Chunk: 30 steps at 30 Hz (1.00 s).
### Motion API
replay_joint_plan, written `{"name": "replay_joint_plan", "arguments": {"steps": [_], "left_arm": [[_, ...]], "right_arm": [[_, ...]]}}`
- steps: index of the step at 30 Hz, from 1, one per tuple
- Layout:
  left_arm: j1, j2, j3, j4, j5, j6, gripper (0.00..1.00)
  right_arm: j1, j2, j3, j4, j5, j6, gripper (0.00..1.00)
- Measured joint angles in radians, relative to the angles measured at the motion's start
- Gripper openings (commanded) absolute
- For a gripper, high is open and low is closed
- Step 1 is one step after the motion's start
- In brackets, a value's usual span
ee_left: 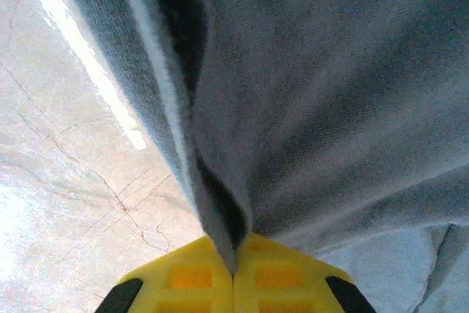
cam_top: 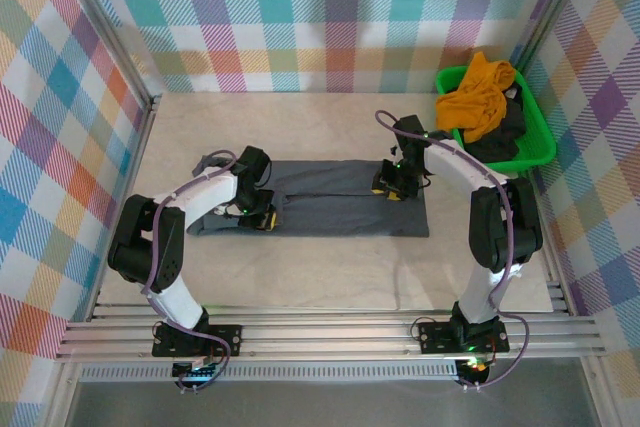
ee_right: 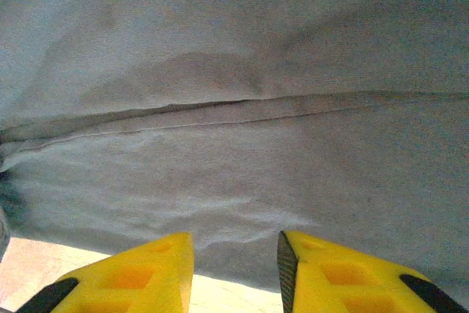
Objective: Fold and stack the t-shirts
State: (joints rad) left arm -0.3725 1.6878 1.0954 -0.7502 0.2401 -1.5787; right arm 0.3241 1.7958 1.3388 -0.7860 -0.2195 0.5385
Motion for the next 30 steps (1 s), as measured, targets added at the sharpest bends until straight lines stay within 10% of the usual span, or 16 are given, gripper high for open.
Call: {"name": "replay_joint_plan", "arguments": {"steps": [18,23,30], "left_arm": [[0.008,0.162,0.105,-0.035,-0.014,0.147,0.09],[0.009,0.205,0.171,-0.080,-0.043,0.221,0.61],[0.011,0.156,0.247,-0.186,-0.131,0.304,0.69]], "right_arm": [[0.000,0.000,0.000,0.000,0.000,0.000,0.37],[0.000,0.000,0.000,0.000,0.001,0.000,0.37],[-0.042,-0.002,-0.003,-0.002,0.002,-0.006,0.38]]}}
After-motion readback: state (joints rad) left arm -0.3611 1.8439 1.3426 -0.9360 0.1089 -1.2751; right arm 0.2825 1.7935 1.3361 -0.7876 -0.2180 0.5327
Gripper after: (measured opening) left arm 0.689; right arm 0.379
